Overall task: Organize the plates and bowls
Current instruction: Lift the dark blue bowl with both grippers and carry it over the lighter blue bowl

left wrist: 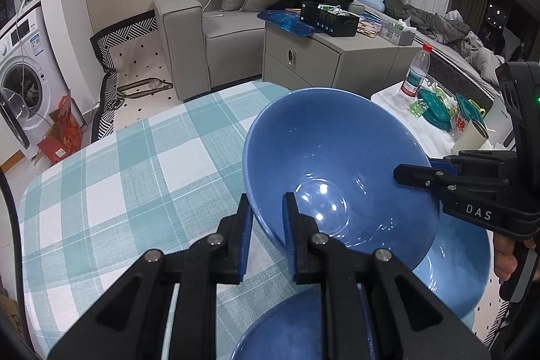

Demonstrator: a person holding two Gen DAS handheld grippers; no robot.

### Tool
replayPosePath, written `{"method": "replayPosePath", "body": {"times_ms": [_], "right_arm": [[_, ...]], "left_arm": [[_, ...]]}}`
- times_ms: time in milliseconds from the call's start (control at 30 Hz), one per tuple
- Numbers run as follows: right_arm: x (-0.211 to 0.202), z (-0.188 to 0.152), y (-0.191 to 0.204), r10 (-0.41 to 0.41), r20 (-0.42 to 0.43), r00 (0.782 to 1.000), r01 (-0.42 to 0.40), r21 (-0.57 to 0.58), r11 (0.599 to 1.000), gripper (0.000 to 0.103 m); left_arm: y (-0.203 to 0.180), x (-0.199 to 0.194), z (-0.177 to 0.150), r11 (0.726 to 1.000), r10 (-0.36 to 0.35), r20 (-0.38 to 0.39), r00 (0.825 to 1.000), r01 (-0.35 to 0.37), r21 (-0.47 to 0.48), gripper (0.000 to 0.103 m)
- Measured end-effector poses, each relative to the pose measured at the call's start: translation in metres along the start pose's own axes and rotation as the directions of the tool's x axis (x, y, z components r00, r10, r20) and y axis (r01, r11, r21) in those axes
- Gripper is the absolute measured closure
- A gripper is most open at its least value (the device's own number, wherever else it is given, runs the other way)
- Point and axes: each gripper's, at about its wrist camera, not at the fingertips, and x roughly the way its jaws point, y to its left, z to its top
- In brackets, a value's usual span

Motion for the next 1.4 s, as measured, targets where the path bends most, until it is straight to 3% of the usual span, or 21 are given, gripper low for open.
{"method": "replayPosePath", "body": {"times_ms": [1400], "right_arm": [[-0.06, -0.017, 0.05, 0.017, 0.041, 0.999, -0.012, -0.102, 0.995, 0.087]], "left_arm": [[0.0, -0.084, -0.027, 0.999, 0.042, 0.098, 0.994, -0.043, 0.011, 0.087]]}}
